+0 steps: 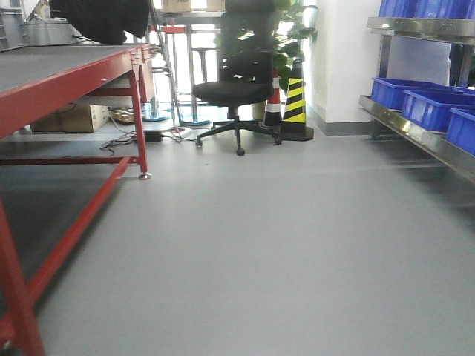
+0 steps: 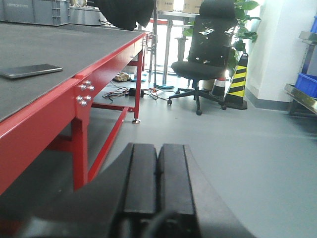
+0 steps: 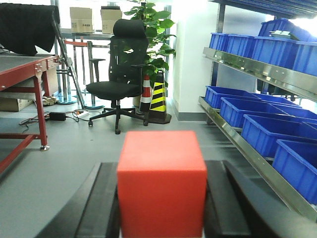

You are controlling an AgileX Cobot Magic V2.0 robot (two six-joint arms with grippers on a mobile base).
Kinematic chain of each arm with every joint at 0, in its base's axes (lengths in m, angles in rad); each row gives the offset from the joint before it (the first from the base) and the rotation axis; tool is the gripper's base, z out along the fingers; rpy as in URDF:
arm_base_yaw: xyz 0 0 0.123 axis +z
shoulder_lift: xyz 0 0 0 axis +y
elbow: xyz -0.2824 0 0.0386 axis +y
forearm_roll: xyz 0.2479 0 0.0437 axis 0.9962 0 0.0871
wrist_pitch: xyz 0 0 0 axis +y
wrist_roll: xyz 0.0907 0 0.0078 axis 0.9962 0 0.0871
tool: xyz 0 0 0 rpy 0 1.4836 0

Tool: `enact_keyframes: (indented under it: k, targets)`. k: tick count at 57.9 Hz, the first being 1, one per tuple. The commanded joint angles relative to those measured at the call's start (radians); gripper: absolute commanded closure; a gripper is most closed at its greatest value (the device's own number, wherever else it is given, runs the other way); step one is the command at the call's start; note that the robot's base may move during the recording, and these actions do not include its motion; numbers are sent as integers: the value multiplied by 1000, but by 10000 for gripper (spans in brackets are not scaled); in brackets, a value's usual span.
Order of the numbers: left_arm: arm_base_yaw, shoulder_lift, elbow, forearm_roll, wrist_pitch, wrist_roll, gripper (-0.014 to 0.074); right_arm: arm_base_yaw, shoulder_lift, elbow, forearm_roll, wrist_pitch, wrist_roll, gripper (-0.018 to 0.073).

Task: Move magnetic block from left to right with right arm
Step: 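Drive the base away from the first table carrying the cube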

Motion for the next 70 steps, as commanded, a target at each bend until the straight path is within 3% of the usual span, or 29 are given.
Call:
enact_keyframes:
  k: [1, 70]
  targets:
    - [-6, -9, 7, -7, -92, -4, 713, -6, 9, -28, -2, -96, -9, 285]
    - [-6, -8, 7, -7, -92, -4, 713, -6, 9, -28, -2, -96, -9, 285]
